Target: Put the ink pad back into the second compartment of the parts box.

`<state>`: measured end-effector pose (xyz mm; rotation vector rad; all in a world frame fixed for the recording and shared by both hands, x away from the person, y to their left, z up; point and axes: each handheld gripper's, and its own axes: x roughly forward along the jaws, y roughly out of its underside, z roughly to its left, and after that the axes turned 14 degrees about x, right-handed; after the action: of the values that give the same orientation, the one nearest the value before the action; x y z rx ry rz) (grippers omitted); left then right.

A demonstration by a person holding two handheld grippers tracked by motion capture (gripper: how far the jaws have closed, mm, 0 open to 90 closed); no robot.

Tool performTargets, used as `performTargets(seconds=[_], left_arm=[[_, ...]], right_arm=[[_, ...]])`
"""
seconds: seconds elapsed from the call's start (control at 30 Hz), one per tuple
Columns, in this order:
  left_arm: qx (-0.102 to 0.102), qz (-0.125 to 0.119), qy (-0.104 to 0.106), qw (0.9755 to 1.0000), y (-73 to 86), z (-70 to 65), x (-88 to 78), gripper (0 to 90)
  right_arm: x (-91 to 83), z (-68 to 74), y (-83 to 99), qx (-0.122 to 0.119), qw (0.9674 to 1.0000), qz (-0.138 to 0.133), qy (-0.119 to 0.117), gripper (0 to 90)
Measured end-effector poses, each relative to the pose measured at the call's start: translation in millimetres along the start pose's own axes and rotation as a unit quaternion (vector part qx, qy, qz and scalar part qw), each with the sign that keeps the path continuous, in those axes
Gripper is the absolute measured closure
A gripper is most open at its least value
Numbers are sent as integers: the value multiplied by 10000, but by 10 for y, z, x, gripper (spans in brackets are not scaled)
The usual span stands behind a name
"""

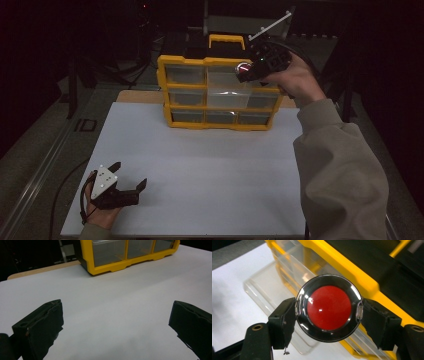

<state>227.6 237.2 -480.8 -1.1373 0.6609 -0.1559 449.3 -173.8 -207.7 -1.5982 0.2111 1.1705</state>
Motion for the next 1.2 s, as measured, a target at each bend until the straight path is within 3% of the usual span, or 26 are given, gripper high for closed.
performTargets(seconds=[0.2, 0.5, 0.57, 0.77, 1.2], left_arm=[[-2, -3, -1, 10000, 1, 1, -4, 1], [0, -2, 2, 10000, 1, 2, -5, 1], [-1, -3, 0, 10000, 1, 3, -5, 1], [2, 5, -2, 10000, 1, 3, -4, 1], [7, 15, -6, 10000, 2, 1, 1, 1]], right_arm=[[89, 132, -45, -76, 9999, 30, -131, 297], [162, 171, -47, -68, 9996, 96, -249, 296], [167, 177, -26, -76, 9998, 27, -207, 245], [137, 127, 4, 10, 9999, -5, -135, 122], [-6, -146, 184, 152, 9998, -105, 90, 134]])
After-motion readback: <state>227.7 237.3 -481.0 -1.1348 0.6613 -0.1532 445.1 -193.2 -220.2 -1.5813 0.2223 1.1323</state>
